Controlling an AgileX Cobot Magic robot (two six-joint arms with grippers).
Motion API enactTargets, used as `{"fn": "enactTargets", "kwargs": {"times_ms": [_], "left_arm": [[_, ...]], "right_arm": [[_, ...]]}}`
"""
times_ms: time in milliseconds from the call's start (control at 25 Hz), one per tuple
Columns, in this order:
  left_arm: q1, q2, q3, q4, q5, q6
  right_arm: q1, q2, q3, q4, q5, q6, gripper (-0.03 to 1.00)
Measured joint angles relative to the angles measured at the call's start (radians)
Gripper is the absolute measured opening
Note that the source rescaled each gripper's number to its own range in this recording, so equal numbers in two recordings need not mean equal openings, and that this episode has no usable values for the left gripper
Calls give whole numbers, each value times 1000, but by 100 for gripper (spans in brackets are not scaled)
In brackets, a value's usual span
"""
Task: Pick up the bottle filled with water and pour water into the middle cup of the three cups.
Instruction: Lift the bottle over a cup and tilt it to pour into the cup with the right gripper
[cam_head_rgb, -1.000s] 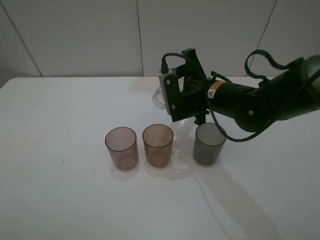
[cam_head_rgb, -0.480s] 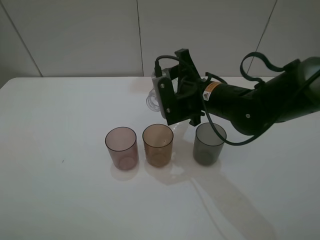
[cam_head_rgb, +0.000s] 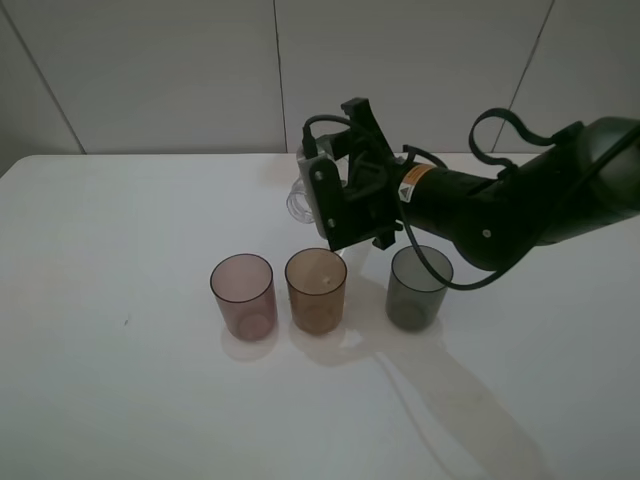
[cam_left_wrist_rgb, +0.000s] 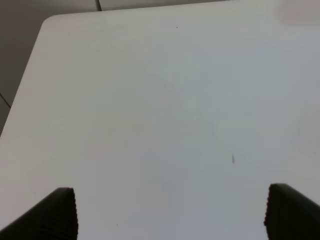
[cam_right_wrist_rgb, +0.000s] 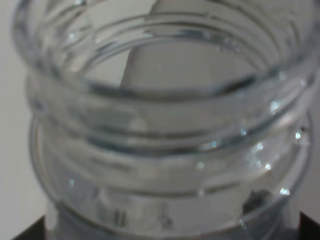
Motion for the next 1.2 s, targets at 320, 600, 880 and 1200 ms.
{"fn": "enactTargets", "kwargs": {"times_ms": [320, 600, 880, 1200], "left_arm": [[0, 0, 0, 0, 0, 0], [0, 0, 0, 0, 0, 0], [0, 0, 0, 0, 0, 0], [0, 0, 0, 0, 0, 0]], "right_arm": [[0, 10, 0, -1, -40, -45, 0], [0, 10, 0, -20, -52, -60, 0], [-3, 10, 0, -33, -65, -60, 0], [-11, 10, 5, -43, -68, -60, 0]]}}
